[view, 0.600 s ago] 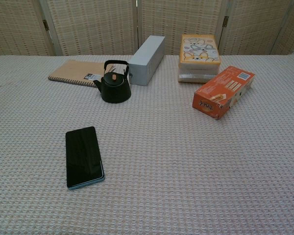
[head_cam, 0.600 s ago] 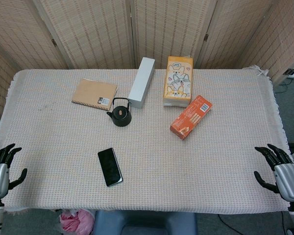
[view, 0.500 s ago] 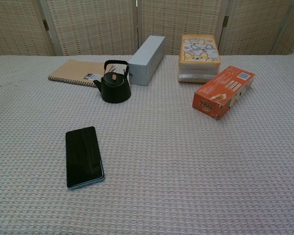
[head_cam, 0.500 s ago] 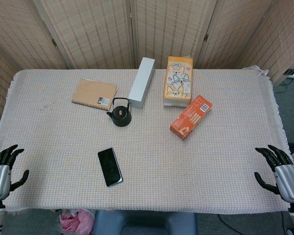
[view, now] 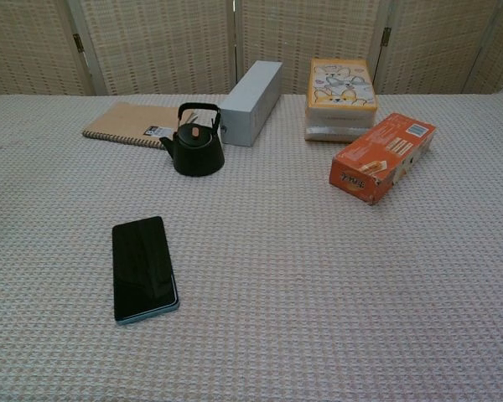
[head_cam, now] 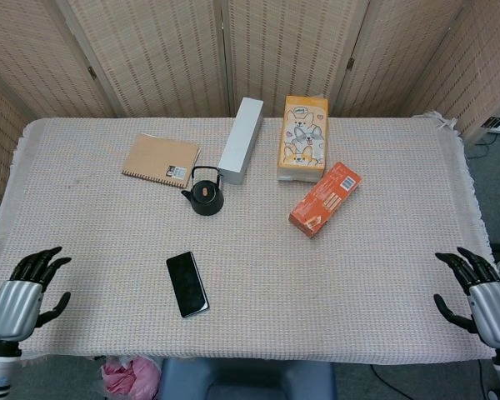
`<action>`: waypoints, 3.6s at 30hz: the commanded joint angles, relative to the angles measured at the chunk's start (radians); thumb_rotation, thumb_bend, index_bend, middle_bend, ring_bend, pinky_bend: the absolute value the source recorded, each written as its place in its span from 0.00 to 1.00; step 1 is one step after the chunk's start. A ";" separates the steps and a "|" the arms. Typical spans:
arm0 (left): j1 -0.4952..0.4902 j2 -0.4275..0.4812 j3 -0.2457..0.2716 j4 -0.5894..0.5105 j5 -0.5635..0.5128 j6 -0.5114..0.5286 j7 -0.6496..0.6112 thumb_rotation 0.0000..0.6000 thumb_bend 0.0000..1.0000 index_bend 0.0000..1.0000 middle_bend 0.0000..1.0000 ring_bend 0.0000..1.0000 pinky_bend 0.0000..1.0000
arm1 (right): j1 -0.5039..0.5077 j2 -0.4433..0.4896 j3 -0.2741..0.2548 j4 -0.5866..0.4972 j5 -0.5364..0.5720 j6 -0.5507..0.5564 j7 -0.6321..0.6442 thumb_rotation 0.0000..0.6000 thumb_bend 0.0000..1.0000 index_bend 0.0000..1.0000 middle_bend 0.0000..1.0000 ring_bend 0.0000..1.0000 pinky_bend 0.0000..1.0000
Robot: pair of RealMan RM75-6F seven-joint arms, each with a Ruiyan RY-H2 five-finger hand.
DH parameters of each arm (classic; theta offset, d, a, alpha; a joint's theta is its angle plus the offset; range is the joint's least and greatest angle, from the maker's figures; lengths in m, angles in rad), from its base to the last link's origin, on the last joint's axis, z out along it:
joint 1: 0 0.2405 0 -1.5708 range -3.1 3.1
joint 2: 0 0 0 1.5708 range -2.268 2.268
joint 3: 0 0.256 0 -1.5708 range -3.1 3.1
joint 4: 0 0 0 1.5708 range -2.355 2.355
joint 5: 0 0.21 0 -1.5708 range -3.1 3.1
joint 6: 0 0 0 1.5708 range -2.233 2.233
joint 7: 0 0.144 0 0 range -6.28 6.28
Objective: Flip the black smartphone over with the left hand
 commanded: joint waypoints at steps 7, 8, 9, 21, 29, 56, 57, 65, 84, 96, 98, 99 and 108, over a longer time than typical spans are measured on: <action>-0.216 0.007 0.040 0.091 0.291 -0.162 -0.101 1.00 0.34 0.26 0.16 0.16 0.19 | 0.013 0.009 -0.001 -0.018 -0.004 -0.018 -0.018 1.00 0.30 0.19 0.23 0.12 0.18; -0.242 0.003 0.040 0.086 0.306 -0.193 -0.090 1.00 0.34 0.26 0.16 0.16 0.19 | 0.014 0.011 -0.001 -0.020 -0.004 -0.019 -0.020 1.00 0.30 0.19 0.23 0.12 0.18; -0.263 0.001 0.039 0.082 0.320 -0.215 -0.085 1.00 0.34 0.26 0.16 0.16 0.19 | 0.014 0.012 -0.001 -0.022 -0.004 -0.019 -0.022 1.00 0.30 0.19 0.23 0.12 0.18; -0.476 -0.071 0.029 0.081 0.398 -0.481 0.033 1.00 0.34 0.18 0.10 0.11 0.18 | 0.011 0.018 -0.002 -0.035 0.015 -0.027 -0.036 1.00 0.30 0.19 0.23 0.12 0.18; -0.553 -0.125 0.016 0.078 0.361 -0.613 0.119 1.00 0.34 0.17 0.07 0.07 0.18 | 0.009 0.015 -0.003 -0.036 0.026 -0.034 -0.037 1.00 0.30 0.19 0.23 0.12 0.18; -0.575 -0.188 0.060 0.088 0.229 -0.718 0.300 1.00 0.34 0.17 0.02 0.02 0.18 | 0.010 0.013 -0.001 -0.038 0.045 -0.050 -0.040 1.00 0.30 0.19 0.23 0.12 0.18; -0.575 -0.190 0.062 0.091 0.228 -0.716 0.298 1.00 0.34 0.17 0.02 0.02 0.18 | 0.010 0.013 0.000 -0.038 0.045 -0.050 -0.041 1.00 0.30 0.19 0.23 0.12 0.18; -0.585 -0.210 0.072 0.110 0.224 -0.709 0.295 1.00 0.34 0.17 0.02 0.02 0.18 | 0.010 0.015 0.000 -0.044 0.045 -0.050 -0.046 1.00 0.30 0.19 0.23 0.12 0.18; -0.598 -0.244 0.081 0.130 0.191 -0.719 0.337 1.00 0.34 0.23 0.02 0.02 0.18 | 0.002 0.014 -0.001 -0.046 0.052 -0.046 -0.049 1.00 0.30 0.19 0.23 0.12 0.18; -0.596 -0.270 0.100 0.164 0.207 -0.640 0.191 1.00 0.34 0.43 0.02 0.04 0.18 | -0.003 0.014 -0.001 -0.042 0.050 -0.039 -0.044 1.00 0.30 0.19 0.23 0.12 0.18; -0.598 -0.269 0.101 0.165 0.204 -0.632 0.157 1.00 0.34 0.44 0.02 0.04 0.18 | -0.003 0.013 -0.001 -0.039 0.051 -0.038 -0.041 1.00 0.30 0.19 0.23 0.12 0.18; -0.598 -0.268 0.102 0.162 0.201 -0.629 0.140 1.00 0.34 0.45 0.02 0.04 0.18 | -0.004 0.012 0.000 -0.038 0.051 -0.038 -0.040 1.00 0.30 0.19 0.23 0.12 0.18; -0.614 -0.216 0.100 0.086 0.159 -0.591 -0.155 1.00 0.34 0.45 0.02 0.04 0.18 | -0.006 0.008 0.003 -0.023 0.048 -0.028 -0.021 1.00 0.30 0.19 0.23 0.12 0.18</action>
